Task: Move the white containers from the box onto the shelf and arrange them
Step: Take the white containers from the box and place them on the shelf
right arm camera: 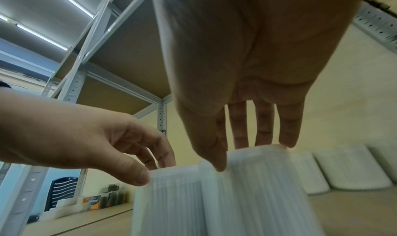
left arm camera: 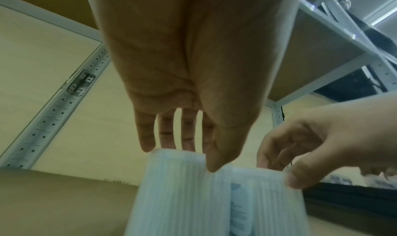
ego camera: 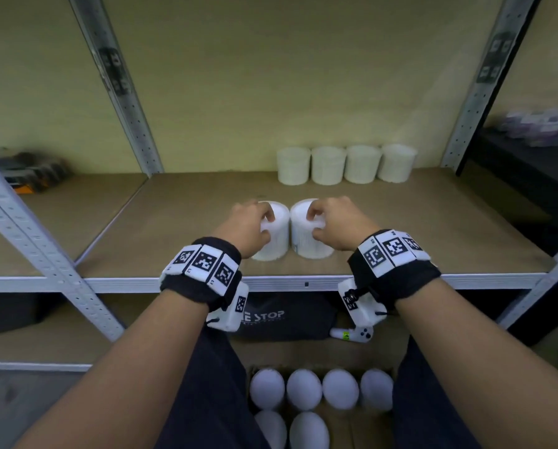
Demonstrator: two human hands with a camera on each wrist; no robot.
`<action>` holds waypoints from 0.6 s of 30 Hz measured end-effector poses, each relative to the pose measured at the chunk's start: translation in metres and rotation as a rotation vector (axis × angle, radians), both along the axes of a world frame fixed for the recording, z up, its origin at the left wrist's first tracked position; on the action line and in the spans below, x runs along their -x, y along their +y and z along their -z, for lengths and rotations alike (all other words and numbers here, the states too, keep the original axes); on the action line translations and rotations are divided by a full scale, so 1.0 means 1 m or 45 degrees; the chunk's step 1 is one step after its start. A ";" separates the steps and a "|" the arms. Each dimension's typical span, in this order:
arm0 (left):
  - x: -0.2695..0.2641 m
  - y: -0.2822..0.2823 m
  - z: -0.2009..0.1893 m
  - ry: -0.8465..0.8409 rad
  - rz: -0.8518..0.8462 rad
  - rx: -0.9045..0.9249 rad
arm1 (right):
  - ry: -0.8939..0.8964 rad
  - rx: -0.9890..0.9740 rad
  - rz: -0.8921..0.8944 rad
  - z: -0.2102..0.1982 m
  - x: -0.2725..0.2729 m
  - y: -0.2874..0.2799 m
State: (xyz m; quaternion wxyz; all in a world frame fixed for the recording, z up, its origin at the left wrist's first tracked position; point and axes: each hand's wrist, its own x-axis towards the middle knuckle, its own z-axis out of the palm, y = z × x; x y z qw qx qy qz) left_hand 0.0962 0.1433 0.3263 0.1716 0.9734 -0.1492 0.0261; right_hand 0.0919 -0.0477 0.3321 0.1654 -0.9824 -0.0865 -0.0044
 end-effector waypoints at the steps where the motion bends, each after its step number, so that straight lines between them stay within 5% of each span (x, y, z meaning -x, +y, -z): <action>1: -0.006 0.003 0.000 -0.004 -0.004 -0.007 | 0.007 0.015 -0.003 0.001 -0.009 0.004; 18: -0.140 0.058 0.009 -0.039 -0.214 0.123 | -0.053 0.104 -0.107 0.003 -0.157 0.065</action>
